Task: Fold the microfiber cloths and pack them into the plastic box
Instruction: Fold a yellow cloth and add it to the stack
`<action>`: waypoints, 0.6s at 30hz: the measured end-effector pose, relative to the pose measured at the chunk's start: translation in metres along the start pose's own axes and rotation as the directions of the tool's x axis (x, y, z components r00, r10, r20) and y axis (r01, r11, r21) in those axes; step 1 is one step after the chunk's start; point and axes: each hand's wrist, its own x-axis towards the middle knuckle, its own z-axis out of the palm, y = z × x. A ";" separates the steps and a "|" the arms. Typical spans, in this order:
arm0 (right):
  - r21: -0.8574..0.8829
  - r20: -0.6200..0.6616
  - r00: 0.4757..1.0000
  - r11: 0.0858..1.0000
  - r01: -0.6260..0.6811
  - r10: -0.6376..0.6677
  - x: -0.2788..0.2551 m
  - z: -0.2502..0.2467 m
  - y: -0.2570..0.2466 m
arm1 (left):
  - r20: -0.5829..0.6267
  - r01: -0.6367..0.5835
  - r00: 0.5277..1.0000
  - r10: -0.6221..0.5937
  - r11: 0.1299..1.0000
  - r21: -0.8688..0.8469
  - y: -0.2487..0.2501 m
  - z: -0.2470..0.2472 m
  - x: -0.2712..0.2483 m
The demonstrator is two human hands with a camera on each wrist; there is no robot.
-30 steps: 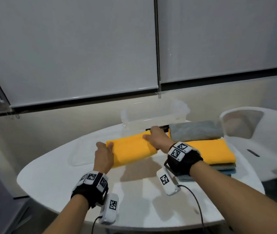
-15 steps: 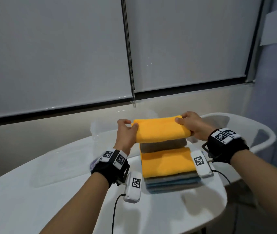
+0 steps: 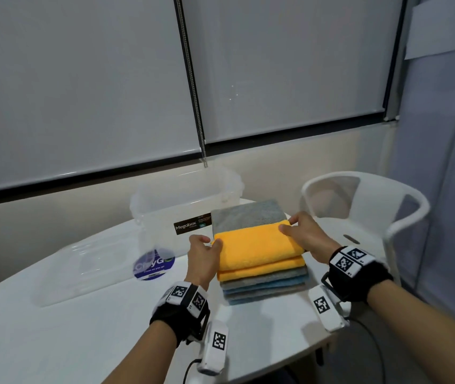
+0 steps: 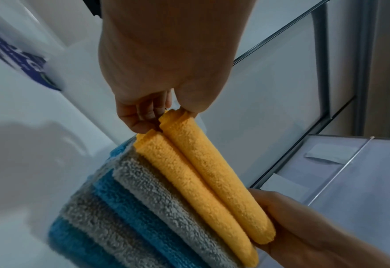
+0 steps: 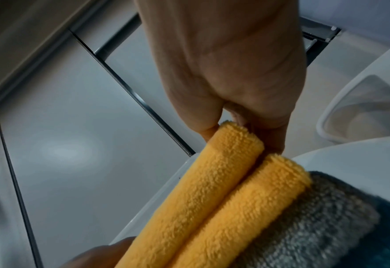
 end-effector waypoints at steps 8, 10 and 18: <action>-0.411 -0.131 0.890 0.841 0.351 -0.436 -0.011 -0.021 -0.023 | 0.123 -0.605 0.766 0.631 0.642 0.471 0.021 -0.007 -0.013; -0.472 -0.065 0.841 0.759 0.448 -0.537 -0.015 -0.016 -0.025 | 0.300 -0.697 0.690 0.659 0.490 0.523 0.025 0.001 -0.020; -0.510 0.163 0.909 0.756 0.410 -0.384 -0.016 0.019 0.003 | 0.684 -0.731 0.678 0.271 0.345 0.588 0.014 0.029 -0.012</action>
